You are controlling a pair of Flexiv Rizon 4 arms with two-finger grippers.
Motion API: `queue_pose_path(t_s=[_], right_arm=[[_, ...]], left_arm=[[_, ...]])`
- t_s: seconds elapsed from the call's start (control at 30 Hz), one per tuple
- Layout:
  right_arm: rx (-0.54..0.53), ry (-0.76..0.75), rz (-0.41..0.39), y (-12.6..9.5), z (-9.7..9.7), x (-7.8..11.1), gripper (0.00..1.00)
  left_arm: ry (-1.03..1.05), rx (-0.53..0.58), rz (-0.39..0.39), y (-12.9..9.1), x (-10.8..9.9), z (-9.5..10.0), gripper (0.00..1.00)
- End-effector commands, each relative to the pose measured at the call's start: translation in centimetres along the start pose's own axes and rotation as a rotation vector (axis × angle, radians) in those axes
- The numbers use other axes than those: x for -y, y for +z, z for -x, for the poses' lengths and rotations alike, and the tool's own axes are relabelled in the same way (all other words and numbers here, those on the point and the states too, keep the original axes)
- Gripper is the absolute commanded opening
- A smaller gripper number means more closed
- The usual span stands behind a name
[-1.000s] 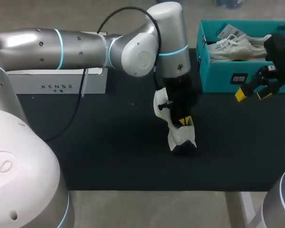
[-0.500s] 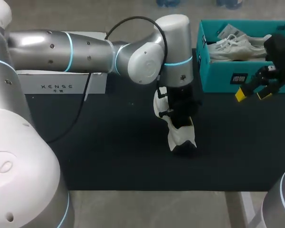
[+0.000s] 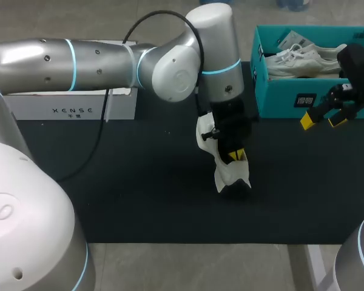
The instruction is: Take the shoe out of the shoebox, open the shoe tongue, remove and reinsert the insole, then place the shoe into the shoebox
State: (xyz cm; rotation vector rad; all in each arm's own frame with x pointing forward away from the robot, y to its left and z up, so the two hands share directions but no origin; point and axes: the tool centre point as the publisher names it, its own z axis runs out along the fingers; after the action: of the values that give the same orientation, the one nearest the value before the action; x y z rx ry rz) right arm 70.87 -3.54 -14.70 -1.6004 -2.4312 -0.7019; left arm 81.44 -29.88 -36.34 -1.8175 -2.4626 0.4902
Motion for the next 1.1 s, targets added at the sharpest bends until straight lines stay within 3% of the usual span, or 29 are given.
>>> queue_pose_path(t_s=[0.03, 0.3, 0.47, 0.63, 0.83, 1.1], right_arm=[[0.001, 0.000, -0.003, 0.2, 0.0, -0.2, 1.00], [0.001, 0.000, -0.003, 0.2, 0.0, -0.2, 1.00], [0.001, 0.000, -0.003, 0.2, 0.0, -0.2, 1.00], [0.001, 0.000, -0.003, 0.2, 0.0, -0.2, 1.00], [0.001, 0.000, -0.003, 0.2, 0.0, -0.2, 1.00], [0.001, 0.000, -0.003, 0.2, 0.0, -0.2, 1.00]], left_arm=[[0.000, -0.011, 0.022, 0.9, 0.5, -0.5, 0.00], [-0.030, -0.034, 0.075, 4.0, -0.8, -1.3, 0.00], [-0.037, -0.033, 0.085, 4.2, -1.2, -1.3, 0.00], [-0.021, -0.007, 0.090, 2.2, -0.8, -1.0, 0.00], [0.006, 0.015, 0.156, -0.5, -0.9, -0.4, 0.00], [0.006, 0.019, 0.240, -1.4, -2.3, 0.4, 0.00]])
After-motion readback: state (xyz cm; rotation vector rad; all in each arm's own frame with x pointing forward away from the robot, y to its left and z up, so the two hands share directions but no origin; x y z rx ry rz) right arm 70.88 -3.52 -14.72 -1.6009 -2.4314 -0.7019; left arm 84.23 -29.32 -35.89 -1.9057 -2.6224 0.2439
